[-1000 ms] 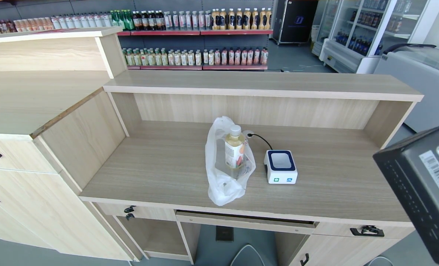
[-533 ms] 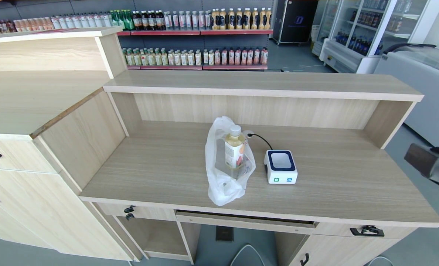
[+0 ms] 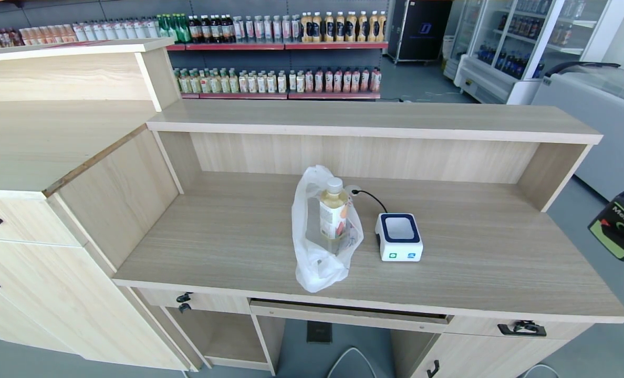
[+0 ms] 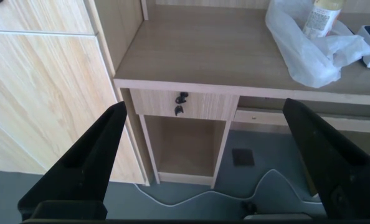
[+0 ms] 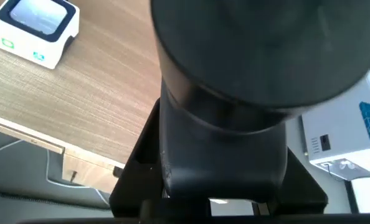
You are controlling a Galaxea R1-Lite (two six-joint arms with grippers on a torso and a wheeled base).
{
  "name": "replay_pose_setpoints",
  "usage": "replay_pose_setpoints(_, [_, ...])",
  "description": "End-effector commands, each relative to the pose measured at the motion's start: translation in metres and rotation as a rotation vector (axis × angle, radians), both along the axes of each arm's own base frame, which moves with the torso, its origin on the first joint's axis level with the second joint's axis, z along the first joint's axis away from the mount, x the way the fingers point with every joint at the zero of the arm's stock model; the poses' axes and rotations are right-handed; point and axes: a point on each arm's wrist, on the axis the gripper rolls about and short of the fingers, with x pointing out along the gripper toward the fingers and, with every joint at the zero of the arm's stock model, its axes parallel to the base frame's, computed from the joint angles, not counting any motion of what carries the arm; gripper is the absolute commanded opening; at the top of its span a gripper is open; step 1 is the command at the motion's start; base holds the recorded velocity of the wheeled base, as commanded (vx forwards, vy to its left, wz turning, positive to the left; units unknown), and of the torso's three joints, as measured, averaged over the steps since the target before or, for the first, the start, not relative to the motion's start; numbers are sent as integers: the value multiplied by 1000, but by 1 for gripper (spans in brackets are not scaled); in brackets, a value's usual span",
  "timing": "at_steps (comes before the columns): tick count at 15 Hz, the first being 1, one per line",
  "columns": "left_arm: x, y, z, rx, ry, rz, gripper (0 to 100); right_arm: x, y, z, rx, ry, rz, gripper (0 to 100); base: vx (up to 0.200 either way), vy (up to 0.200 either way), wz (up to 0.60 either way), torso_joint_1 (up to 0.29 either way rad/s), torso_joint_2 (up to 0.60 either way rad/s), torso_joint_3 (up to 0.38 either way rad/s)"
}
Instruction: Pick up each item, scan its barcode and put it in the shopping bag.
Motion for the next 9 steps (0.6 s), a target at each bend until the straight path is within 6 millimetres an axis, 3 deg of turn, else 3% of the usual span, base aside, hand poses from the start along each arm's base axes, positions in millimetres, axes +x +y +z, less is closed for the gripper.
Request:
replay_pose_setpoints(1, [0,0,0,0,1,0,100,3,14,-1,48,-7,83,0,0,0,600,2,2,2])
replay_pose_setpoints(3, [0,0,0,0,1,0,100,12,25,10,116,-52,69,0,0,0,600,-2,2,0])
replay_pose_setpoints(4, [0,0,0,-2,1,0,100,27,30,20,205,-66,57,0,0,0,600,7,2,-2])
replay_pose_setpoints(6, [0,0,0,0,1,0,100,58,31,28,509,21,175,0,0,0,300,1,1,1])
replay_pose_setpoints(9, [0,0,0,0,1,0,100,88,-5,12,801,150,126,0,0,0,0,0,0,0])
